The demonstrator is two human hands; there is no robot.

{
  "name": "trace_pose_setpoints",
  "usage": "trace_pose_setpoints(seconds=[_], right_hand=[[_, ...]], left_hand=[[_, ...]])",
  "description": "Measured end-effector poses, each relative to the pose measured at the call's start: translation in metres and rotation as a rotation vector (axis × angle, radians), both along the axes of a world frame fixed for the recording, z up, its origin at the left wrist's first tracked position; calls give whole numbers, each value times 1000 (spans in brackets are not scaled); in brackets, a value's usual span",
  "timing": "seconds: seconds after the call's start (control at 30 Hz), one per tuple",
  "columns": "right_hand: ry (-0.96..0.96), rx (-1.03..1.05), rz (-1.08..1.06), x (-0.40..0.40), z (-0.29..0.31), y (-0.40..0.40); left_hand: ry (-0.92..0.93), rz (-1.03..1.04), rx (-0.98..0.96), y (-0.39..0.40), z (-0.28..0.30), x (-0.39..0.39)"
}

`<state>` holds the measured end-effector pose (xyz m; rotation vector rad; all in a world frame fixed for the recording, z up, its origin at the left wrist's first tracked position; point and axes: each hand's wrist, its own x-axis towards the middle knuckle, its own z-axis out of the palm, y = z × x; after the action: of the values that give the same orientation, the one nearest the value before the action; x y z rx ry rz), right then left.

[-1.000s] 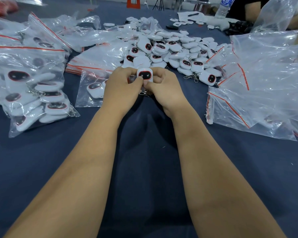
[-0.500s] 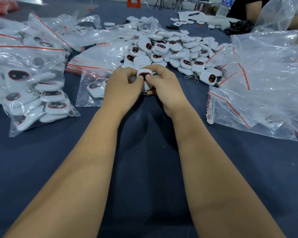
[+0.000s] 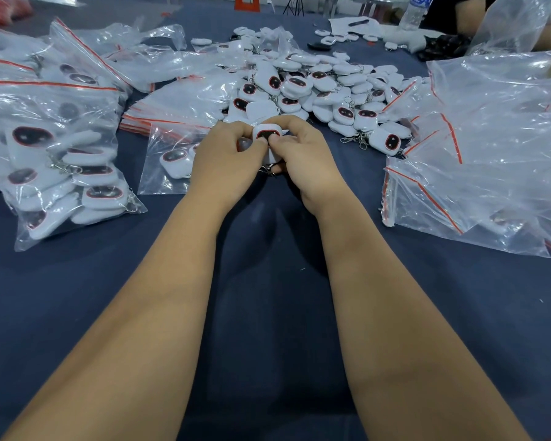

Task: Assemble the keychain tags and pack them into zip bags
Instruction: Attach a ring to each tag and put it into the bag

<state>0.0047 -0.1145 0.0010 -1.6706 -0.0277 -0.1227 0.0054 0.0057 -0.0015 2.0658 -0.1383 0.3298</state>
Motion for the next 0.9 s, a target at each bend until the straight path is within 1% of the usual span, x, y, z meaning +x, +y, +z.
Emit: trace_pose_setpoints(seconds=[0.27, 0.63, 0.9], right_hand=[[-1, 0, 17, 2, -1, -1], [-14, 2, 17, 1, 0, 0], [7, 4, 11, 1, 2, 1]], left_hand=[[35, -17, -7, 0, 0, 1], [19, -45, -2, 1, -1, 0], [-1, -14, 27, 0, -3, 2]])
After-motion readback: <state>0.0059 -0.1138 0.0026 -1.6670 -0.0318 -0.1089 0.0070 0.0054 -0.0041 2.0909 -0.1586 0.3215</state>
